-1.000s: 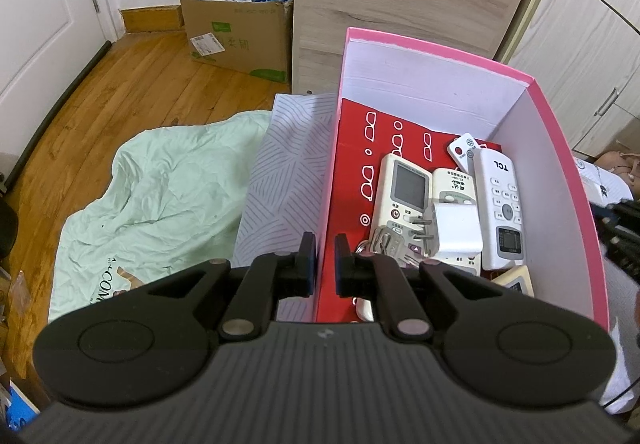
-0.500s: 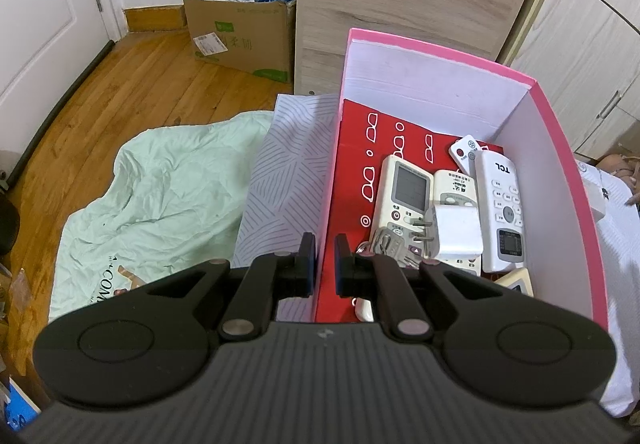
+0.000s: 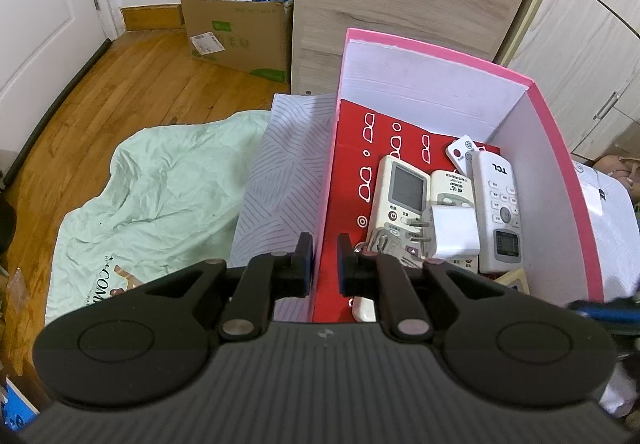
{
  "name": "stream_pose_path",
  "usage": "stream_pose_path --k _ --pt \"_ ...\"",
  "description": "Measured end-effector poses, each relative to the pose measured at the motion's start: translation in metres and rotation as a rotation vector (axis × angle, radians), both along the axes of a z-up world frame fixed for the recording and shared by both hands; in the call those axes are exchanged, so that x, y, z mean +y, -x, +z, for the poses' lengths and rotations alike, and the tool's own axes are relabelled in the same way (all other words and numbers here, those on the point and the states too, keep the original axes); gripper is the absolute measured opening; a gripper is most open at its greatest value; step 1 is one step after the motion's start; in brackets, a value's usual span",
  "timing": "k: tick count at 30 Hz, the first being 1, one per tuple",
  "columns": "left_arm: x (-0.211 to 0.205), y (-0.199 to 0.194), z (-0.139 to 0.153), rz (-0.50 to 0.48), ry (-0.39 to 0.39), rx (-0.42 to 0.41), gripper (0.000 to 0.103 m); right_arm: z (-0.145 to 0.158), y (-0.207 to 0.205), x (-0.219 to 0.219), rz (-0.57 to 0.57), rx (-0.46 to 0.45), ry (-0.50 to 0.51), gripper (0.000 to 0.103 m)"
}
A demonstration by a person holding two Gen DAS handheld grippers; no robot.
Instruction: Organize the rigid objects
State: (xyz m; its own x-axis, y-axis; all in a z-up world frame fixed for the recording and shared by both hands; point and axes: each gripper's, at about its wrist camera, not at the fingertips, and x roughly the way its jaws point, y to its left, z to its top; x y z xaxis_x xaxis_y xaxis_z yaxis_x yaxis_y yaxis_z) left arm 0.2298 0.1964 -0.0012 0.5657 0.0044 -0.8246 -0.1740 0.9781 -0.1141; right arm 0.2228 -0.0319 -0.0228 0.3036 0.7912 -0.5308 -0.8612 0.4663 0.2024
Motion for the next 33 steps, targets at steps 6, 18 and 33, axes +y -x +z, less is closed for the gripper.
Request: stream_pose_path --k 6,18,33 --pt "-0.001 0.0 0.0 -0.001 0.003 0.0 0.01 -0.015 -0.014 0.014 -0.061 0.017 0.071 0.004" --pt "-0.001 0.002 -0.003 -0.005 0.015 -0.004 0.009 0.022 -0.016 -0.01 -0.316 -0.137 0.177 0.055" --pt "-0.007 0.001 -0.002 -0.006 -0.012 0.001 0.01 0.027 -0.079 -0.138 -0.667 0.109 0.182 0.06"
